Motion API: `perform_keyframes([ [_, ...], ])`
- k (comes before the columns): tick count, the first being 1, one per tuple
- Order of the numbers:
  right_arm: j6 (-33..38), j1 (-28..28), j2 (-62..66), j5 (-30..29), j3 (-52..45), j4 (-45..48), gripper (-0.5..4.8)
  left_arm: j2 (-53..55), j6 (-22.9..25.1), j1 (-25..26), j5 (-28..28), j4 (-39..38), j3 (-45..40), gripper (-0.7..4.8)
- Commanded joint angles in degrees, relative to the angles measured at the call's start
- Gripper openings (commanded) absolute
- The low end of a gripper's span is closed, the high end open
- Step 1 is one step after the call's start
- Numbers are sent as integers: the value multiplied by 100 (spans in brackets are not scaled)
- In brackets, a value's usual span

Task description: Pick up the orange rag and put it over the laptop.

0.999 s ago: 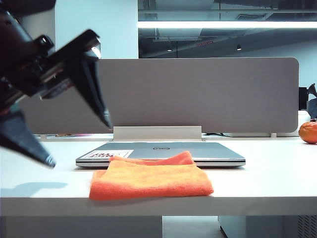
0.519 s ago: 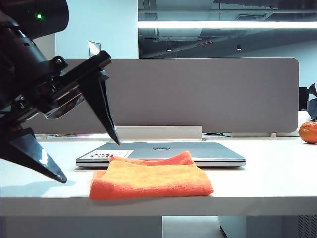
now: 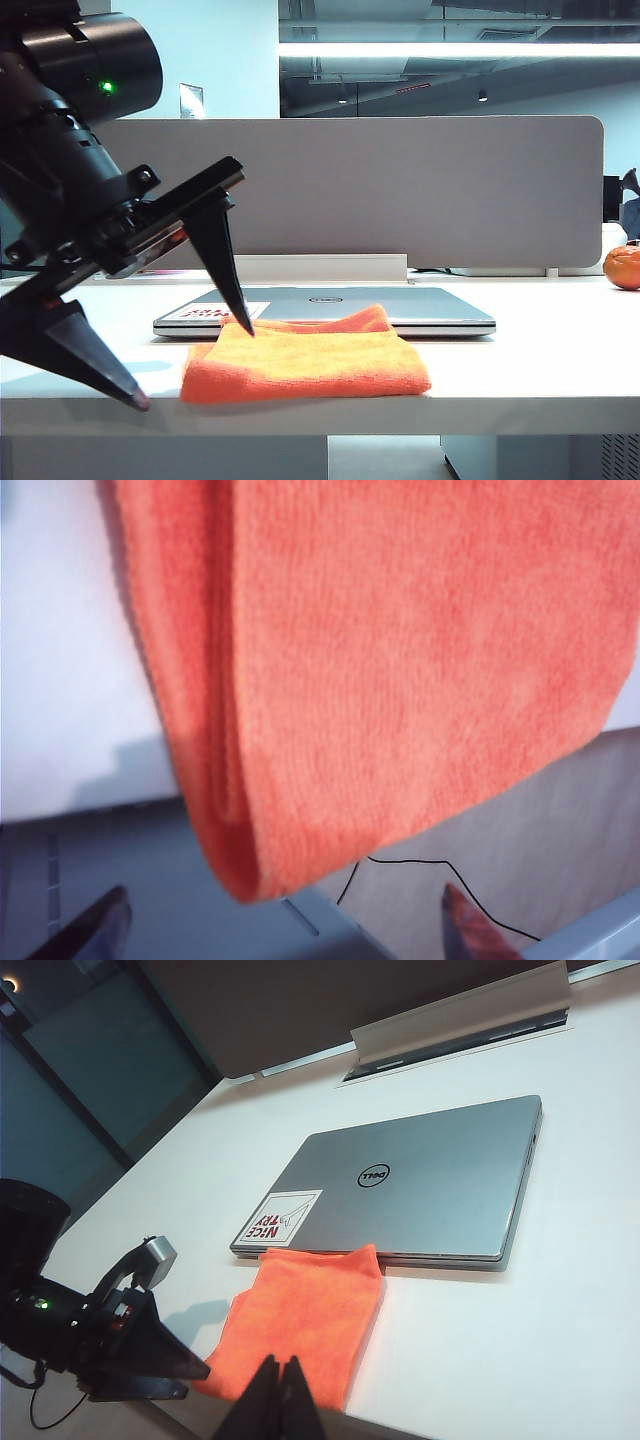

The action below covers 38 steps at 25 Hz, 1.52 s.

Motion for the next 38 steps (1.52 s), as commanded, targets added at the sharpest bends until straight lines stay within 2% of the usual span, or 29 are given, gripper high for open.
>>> perform_keyframes([
  [1, -7, -4, 15, -11, 31, 66, -5, 122, -2, -11, -9, 337, 11, 301],
  [12, -7, -4, 15, -11, 31, 66, -5, 535, -87, -13, 24, 612, 11, 282],
  [13, -7, -4, 15, -9, 31, 66, -5, 535, -85, -13, 22, 629, 11, 236],
  [17, -7, -4, 15, -9, 31, 66, -5, 535, -85, -13, 31, 739, 13, 116],
  [20, -7, -4, 15, -11, 31, 66, -5, 535, -83, -11, 140, 809, 13, 73],
  [23, -7, -4, 15, -11, 31, 66, -5, 533, -83, -11, 293, 990, 13, -6],
  [27, -7, -4, 15, -11, 31, 66, -5, 525, -83, -9, 579, 1233, 74, -6],
  [31, -7, -4, 15, -11, 31, 66, -5, 490, -52, -9, 929, 1228, 496, -6],
  [33, -7, -4, 13, -13, 31, 63, -5, 472, 105, -7, 1104, 1161, 960, -6],
  [38, -7, -4, 15, -13, 31, 63, -5, 479, 645, 120, 1113, 417, 2417, -6],
])
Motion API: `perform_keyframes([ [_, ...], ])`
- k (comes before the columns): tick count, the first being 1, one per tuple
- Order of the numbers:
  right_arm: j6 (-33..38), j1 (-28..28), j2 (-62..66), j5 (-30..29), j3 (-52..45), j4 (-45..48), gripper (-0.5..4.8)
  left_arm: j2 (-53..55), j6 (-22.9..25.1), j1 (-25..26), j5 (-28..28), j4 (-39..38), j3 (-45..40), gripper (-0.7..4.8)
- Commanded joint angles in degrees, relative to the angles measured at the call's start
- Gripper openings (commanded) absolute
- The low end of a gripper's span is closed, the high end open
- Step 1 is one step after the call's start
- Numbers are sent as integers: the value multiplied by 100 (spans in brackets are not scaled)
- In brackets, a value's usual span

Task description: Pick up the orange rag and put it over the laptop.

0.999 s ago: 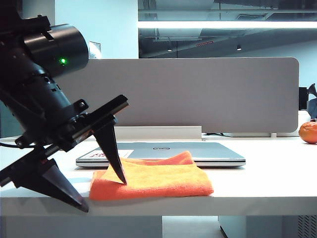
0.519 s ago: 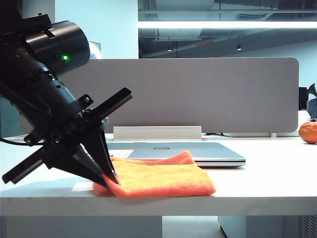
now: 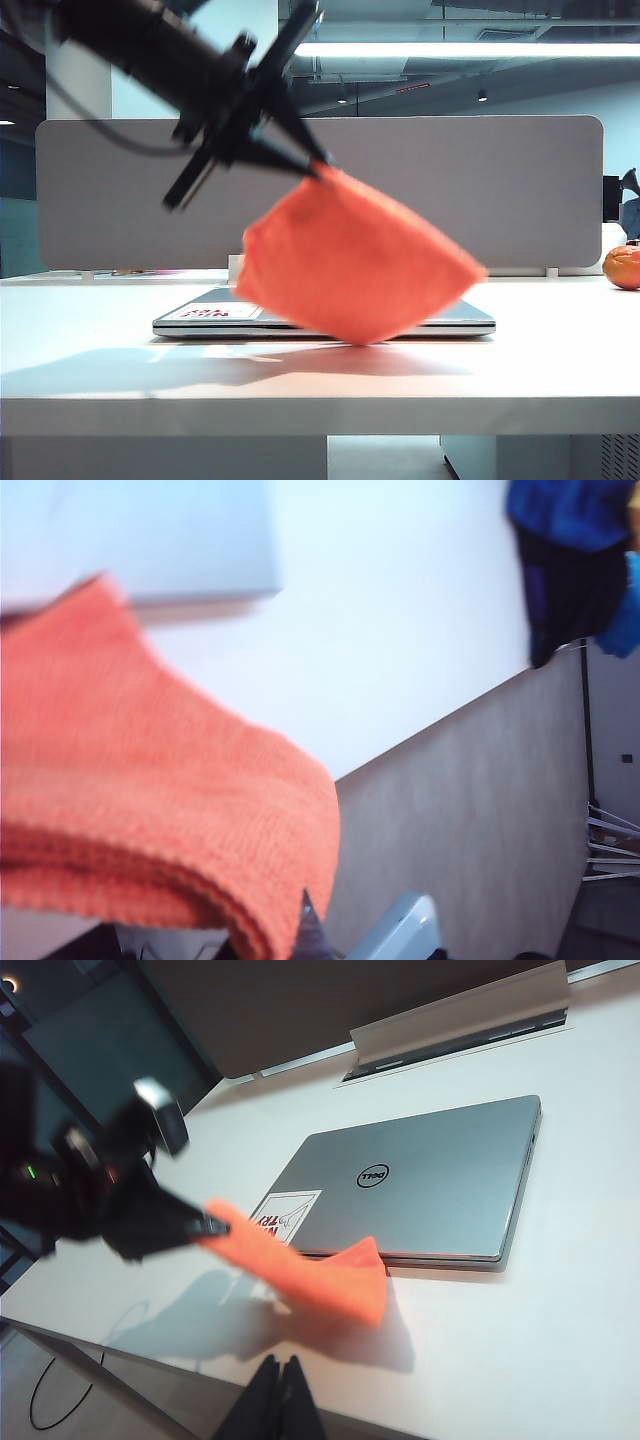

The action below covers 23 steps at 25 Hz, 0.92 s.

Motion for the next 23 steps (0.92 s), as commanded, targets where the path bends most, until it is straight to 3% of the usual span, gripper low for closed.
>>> perform_keyframes([
  [1, -7, -2, 15, -13, 31, 63, -5, -17, 380, 142, 20, -345, 616, -6],
  [6, -7, -4, 15, -13, 31, 63, -5, 74, 911, 651, -328, -684, 1604, -6],
  [10, -7, -4, 15, -13, 31, 63, -5, 472, 1019, 866, -323, -748, 2184, -6],
  [14, -7, -2, 15, -13, 31, 61, -5, 1119, 1401, 905, -540, -944, 2916, -6],
  [17, -7, -4, 15, -13, 31, 61, -5, 1775, 1926, 905, -1091, -1547, 3711, -6],
  [23, -7, -4, 15, -13, 31, 61, -5, 2699, 2035, 907, -1200, -1591, 4857, -6],
])
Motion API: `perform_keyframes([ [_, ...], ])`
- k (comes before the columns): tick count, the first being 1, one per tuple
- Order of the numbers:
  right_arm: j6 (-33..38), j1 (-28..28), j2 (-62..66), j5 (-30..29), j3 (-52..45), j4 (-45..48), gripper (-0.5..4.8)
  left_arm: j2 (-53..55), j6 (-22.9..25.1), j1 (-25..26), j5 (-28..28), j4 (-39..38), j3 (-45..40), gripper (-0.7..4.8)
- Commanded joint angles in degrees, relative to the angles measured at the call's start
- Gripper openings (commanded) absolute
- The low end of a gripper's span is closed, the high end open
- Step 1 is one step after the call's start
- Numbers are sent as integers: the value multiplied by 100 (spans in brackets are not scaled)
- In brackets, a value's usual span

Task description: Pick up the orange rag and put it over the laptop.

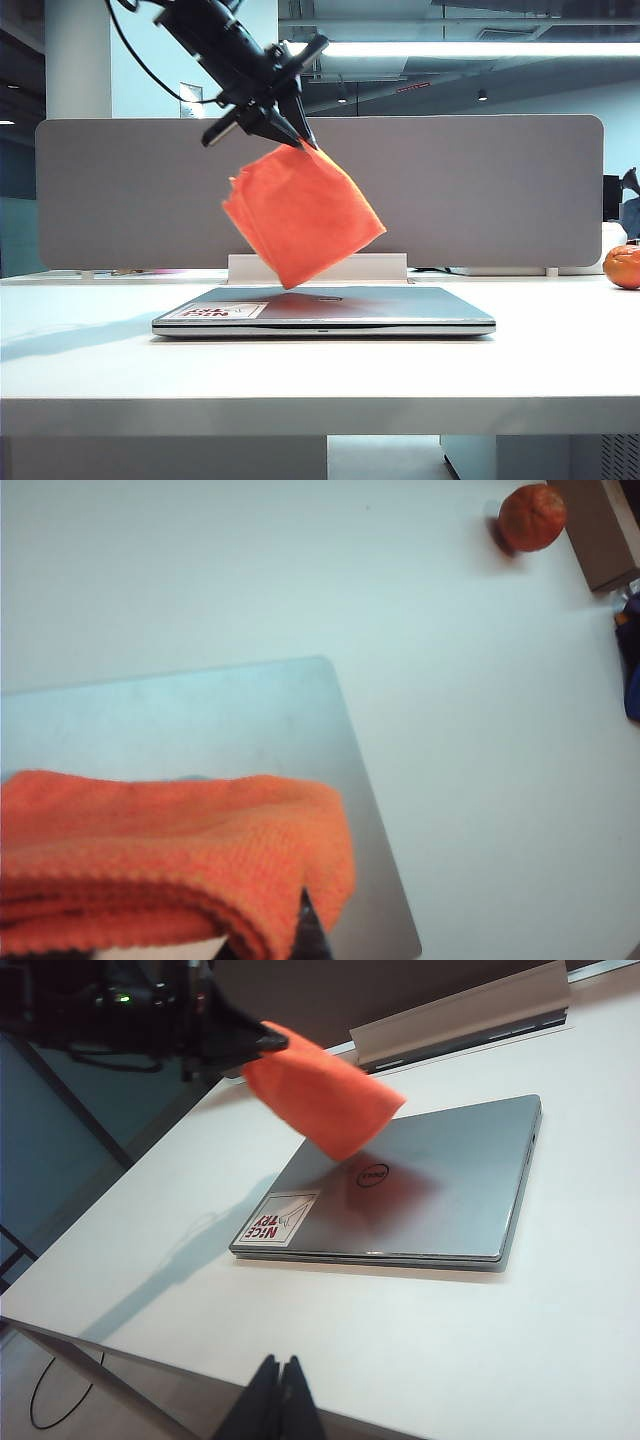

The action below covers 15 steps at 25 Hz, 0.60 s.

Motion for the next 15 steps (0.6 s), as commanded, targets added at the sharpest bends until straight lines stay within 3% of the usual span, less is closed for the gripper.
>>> perform_keyframes([
  [1, -7, -2, 13, -13, 31, 63, -5, 267, 94, -9, 7, 138, 586, -6],
  [5, -7, -2, 13, -11, 31, 63, -5, 494, 142, -9, 9, 13, 1069, -6],
  [15, -7, -2, 13, -13, 31, 66, -5, 1110, 363, -17, 306, -2131, 1047, -6],
])
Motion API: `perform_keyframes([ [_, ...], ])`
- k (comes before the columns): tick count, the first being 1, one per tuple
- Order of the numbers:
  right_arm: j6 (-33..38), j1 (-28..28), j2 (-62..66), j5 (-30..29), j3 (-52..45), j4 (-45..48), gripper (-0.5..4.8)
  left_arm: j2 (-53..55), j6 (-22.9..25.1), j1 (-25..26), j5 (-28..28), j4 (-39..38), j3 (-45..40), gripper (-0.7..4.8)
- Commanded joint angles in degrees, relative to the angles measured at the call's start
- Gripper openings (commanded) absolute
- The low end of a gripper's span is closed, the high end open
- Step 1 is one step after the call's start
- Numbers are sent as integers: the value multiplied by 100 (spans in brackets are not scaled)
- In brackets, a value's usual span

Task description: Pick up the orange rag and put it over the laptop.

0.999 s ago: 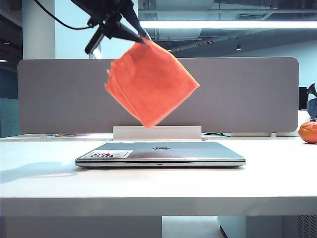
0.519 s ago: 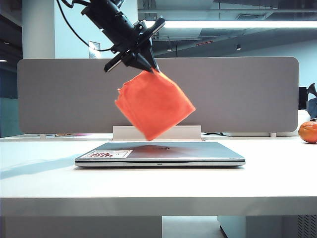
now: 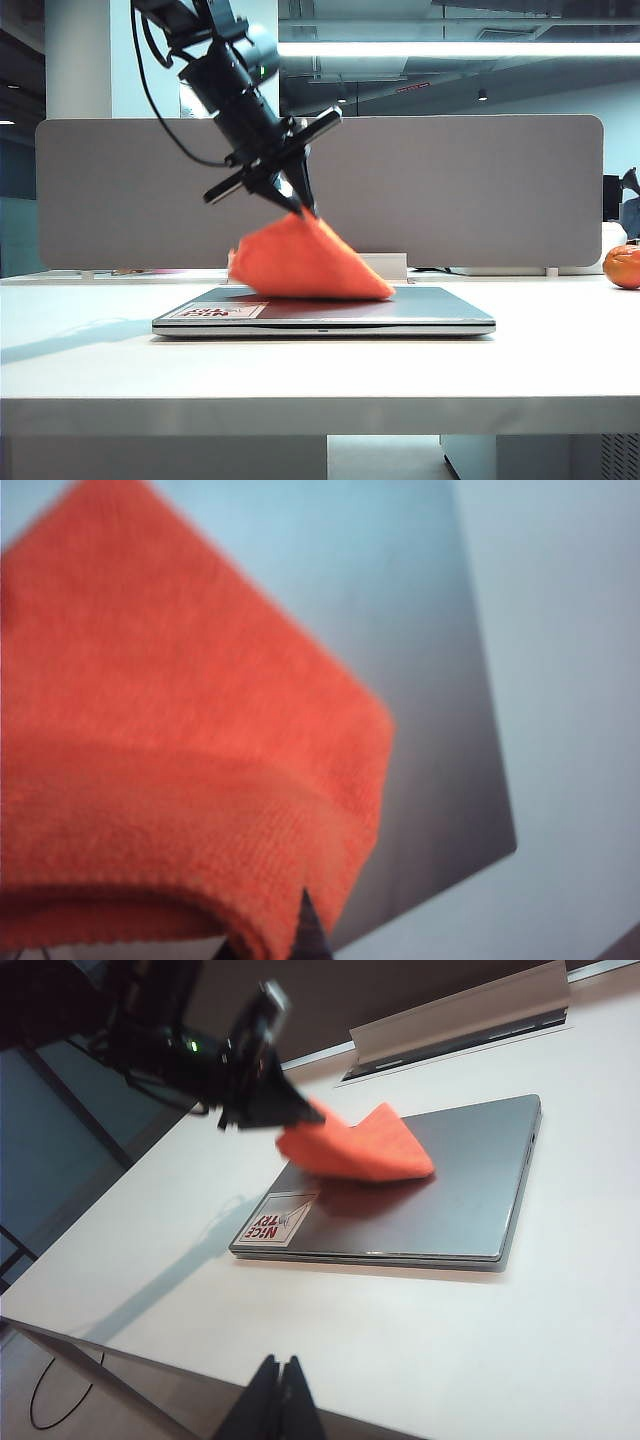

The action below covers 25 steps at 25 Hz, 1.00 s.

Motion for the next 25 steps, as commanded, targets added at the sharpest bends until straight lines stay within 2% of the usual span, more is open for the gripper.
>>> perform_keyframes([
  [1, -7, -4, 13, -11, 31, 66, -5, -66, 127, -11, 90, -507, 33, -6],
  [5, -7, -4, 11, -13, 31, 63, -5, -66, 136, -7, 0, -868, 33, -6],
  [9, -7, -4, 11, -13, 31, 66, -5, -63, 234, -9, -463, -968, 33, -2],
  [12, -7, -4, 11, -13, 31, 66, -5, -28, 234, 2, -507, -1123, 33, 14],
  [13, -7, -4, 11, -13, 31, 66, -5, -15, 236, 35, -514, -1211, 33, 117],
  [15, -7, -4, 11, -13, 31, 63, -5, -15, 236, 35, -531, -1303, 33, 278],
  [18, -7, -4, 11, -13, 31, 63, -5, -17, 262, 70, -555, -1379, 35, 330],
  [21, -7, -4, 11, -13, 31, 66, -5, -37, 450, 96, -634, -1683, 63, 424],
  [23, -7, -4, 11, -13, 31, 63, -5, -42, 581, 146, -640, -1996, 197, 458],
  [25, -7, -4, 11, -13, 31, 63, -5, -44, 780, 240, -654, -2411, 461, 462],
])
